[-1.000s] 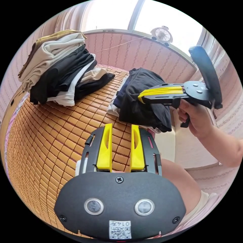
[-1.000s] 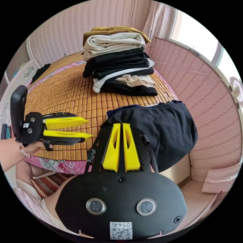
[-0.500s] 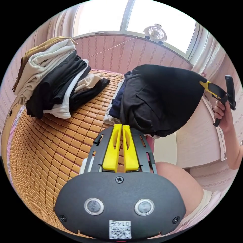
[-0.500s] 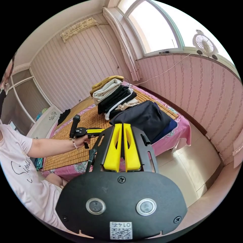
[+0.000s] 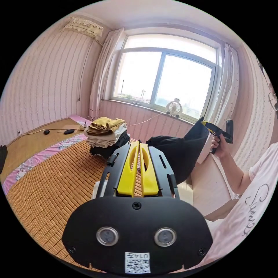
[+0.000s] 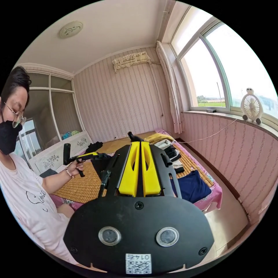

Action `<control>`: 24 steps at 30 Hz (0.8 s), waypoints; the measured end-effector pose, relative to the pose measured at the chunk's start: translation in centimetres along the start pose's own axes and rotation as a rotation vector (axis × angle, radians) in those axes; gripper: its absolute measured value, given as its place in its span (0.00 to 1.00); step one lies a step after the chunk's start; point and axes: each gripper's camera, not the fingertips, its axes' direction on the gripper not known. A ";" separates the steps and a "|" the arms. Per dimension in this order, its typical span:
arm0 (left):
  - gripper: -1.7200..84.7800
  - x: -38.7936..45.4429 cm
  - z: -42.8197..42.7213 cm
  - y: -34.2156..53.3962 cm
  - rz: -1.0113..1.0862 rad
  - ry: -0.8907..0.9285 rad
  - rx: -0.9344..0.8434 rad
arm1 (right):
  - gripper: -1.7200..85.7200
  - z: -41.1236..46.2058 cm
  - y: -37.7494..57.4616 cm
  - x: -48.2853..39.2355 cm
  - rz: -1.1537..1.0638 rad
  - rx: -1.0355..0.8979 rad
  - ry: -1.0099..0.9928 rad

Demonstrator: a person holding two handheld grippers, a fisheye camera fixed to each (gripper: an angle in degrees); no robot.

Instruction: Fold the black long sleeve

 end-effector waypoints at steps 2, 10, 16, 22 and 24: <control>0.01 -1.0 -10.6 1.4 -0.019 -0.141 0.037 | 0.02 1.5 -0.7 -2.4 0.014 0.021 -0.065; 0.01 2.0 -43.8 6.3 -0.027 -0.411 0.410 | 0.02 6.7 -6.4 -13.4 0.037 0.149 -0.458; 0.01 9.8 -60.6 9.8 0.123 -0.466 0.655 | 0.02 2.2 -12.6 -21.7 -0.114 0.333 -0.575; 0.01 14.6 -71.5 11.0 0.239 -0.550 0.823 | 0.01 -4.5 -19.6 -29.2 -0.366 0.526 -0.631; 0.01 14.8 -73.4 10.8 0.250 -0.600 0.832 | 0.01 -5.3 -21.4 -31.4 -0.429 0.554 -0.595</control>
